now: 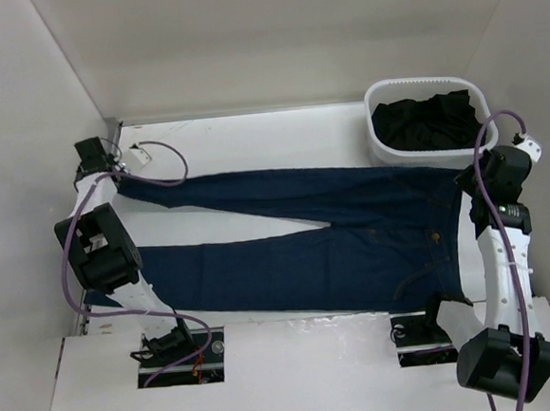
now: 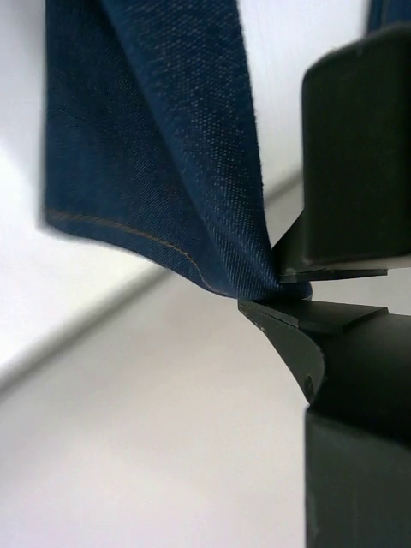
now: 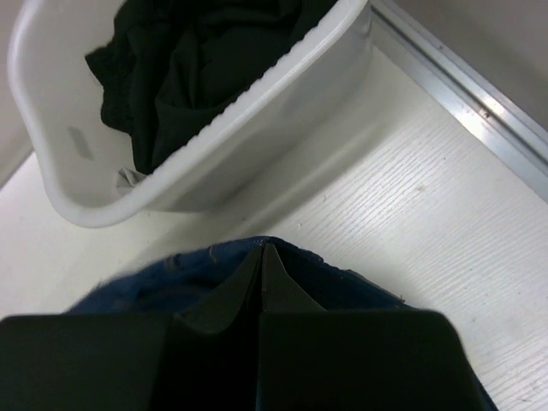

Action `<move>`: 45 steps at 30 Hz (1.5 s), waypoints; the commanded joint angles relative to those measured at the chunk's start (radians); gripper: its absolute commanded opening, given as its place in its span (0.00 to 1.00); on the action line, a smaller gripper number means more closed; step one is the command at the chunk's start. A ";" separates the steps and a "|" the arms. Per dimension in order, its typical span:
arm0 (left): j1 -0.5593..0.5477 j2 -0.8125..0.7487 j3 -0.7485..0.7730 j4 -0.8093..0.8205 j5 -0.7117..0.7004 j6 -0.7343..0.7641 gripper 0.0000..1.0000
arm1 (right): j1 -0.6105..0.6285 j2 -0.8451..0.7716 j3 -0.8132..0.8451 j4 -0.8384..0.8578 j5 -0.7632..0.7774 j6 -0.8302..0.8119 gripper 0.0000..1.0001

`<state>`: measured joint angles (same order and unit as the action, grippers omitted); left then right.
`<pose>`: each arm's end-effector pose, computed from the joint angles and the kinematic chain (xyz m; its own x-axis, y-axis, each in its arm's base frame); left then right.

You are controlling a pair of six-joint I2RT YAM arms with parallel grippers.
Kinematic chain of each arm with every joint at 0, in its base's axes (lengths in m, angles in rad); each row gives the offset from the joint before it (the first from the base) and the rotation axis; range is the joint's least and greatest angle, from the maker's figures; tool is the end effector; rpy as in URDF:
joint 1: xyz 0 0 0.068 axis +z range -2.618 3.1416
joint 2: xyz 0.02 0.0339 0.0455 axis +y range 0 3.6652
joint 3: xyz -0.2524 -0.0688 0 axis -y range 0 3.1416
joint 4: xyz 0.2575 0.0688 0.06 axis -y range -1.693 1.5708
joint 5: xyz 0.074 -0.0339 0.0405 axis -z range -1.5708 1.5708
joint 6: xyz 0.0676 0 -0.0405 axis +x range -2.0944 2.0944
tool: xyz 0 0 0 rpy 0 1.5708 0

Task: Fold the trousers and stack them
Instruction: Fold the trousers

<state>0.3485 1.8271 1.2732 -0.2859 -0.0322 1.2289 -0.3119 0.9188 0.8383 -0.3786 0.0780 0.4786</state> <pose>0.4025 0.1486 0.1678 -0.5752 0.7929 -0.2012 0.5380 0.5520 0.6370 0.2412 -0.0833 0.2906 -0.2029 0.5478 -0.8116 0.5248 0.7606 0.3822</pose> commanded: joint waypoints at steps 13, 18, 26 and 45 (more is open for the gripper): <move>0.077 -0.175 0.186 -0.128 0.014 0.029 0.03 | -0.091 0.006 0.122 0.150 -0.129 0.031 0.00; 0.085 -0.333 0.016 -0.173 -0.002 0.044 0.03 | -0.111 -0.130 0.007 0.084 -0.130 0.164 0.00; 0.240 -0.514 -0.258 -0.173 0.003 0.061 0.01 | -0.206 -0.391 -0.099 -0.281 -0.113 0.244 0.00; 0.208 -0.631 -0.385 -0.193 -0.156 0.026 0.00 | -0.151 -0.623 -0.056 -0.657 0.077 0.229 0.00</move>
<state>0.5636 1.2377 0.8833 -0.5106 -0.1432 1.2366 -0.4747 0.3195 0.7307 -0.9813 0.0891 0.7078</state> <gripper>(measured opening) 0.091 0.003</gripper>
